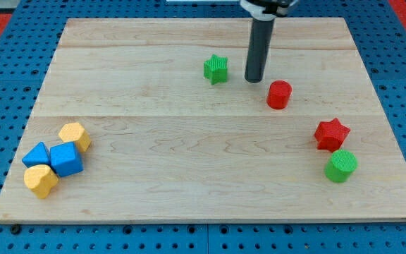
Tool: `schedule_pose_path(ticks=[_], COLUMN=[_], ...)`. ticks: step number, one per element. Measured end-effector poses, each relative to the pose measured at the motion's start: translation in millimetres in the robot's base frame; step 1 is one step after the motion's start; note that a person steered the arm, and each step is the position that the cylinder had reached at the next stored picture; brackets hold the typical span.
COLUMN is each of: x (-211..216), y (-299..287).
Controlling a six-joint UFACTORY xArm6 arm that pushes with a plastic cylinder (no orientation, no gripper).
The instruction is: Push red circle above the red star
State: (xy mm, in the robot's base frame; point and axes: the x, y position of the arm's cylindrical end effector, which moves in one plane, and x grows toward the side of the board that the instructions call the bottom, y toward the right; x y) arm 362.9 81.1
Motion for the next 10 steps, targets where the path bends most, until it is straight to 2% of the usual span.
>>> schedule_pose_path(ticks=[2, 3, 5, 6, 8, 9, 10], x=[40, 29, 65, 95, 84, 84, 85], y=[89, 73, 17, 51, 82, 67, -21])
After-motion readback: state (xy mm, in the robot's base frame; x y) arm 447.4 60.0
